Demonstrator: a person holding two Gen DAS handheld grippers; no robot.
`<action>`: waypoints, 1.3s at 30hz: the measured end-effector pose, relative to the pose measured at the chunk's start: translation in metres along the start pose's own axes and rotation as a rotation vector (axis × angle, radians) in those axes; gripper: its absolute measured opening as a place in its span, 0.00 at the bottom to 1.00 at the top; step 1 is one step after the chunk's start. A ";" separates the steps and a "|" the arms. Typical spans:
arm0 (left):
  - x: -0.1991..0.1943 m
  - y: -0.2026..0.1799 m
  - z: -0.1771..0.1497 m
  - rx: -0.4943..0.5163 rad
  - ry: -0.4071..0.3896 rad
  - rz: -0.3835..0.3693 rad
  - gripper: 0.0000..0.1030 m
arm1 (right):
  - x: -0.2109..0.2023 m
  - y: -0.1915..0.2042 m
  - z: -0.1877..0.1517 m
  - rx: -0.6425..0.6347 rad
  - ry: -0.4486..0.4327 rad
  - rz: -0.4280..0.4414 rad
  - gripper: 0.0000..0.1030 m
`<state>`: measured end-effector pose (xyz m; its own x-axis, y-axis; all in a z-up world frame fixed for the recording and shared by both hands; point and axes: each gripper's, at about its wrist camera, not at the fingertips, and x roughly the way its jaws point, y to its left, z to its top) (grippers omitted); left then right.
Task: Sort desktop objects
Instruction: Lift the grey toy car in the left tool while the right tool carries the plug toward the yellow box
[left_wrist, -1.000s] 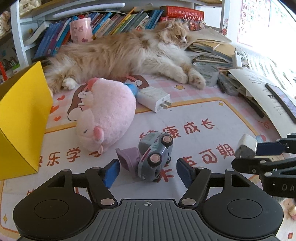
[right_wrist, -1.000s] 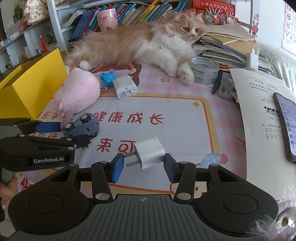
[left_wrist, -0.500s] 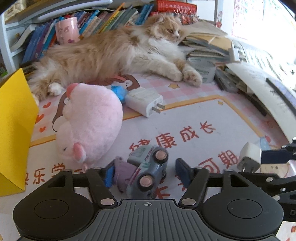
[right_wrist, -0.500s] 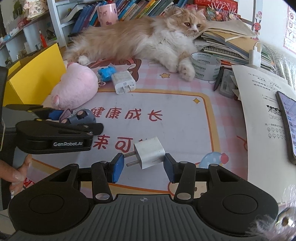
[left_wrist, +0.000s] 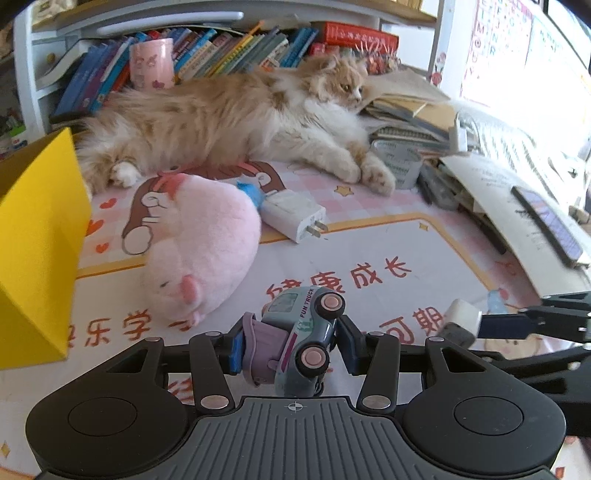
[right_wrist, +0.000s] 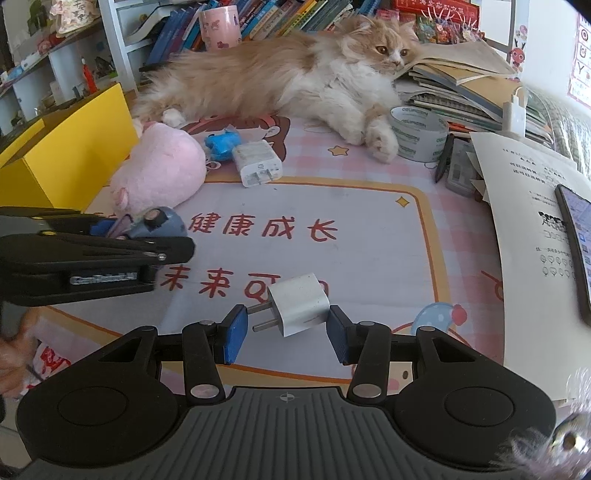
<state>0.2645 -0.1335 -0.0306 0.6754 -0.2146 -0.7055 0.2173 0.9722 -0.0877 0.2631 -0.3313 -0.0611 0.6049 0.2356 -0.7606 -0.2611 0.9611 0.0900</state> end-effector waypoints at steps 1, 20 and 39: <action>-0.005 0.003 -0.001 -0.009 -0.004 -0.004 0.46 | -0.001 0.002 0.000 0.000 -0.002 0.000 0.43; -0.099 0.061 -0.048 -0.105 -0.065 0.015 0.46 | -0.023 0.068 -0.012 -0.023 -0.032 0.015 0.42; -0.160 0.114 -0.097 -0.111 -0.066 0.019 0.46 | -0.046 0.160 -0.042 -0.056 -0.045 0.037 0.42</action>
<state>0.1125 0.0205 0.0041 0.7245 -0.1982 -0.6602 0.1271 0.9798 -0.1547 0.1618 -0.1945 -0.0389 0.6270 0.2787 -0.7274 -0.3249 0.9423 0.0810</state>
